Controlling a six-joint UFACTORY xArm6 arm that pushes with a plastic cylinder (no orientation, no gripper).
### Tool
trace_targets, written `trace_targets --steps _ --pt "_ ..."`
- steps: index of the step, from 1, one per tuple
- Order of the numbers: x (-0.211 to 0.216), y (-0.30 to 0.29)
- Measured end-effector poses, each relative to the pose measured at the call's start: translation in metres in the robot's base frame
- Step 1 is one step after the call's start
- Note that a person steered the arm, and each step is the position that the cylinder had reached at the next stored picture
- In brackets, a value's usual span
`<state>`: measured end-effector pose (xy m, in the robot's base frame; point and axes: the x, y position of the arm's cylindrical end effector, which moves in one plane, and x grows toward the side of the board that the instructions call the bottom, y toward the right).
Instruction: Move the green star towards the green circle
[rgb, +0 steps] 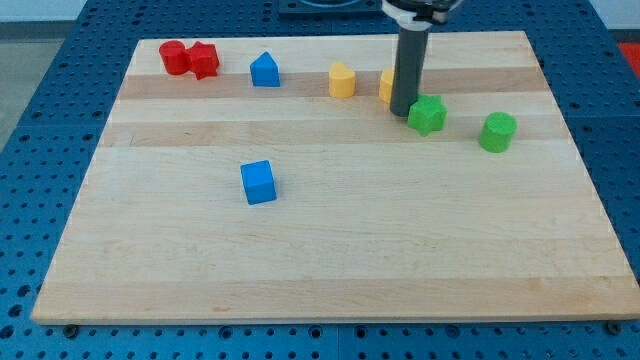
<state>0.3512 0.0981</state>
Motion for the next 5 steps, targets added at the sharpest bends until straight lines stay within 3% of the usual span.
trace_targets --steps 5 --pt "0.006 0.030"
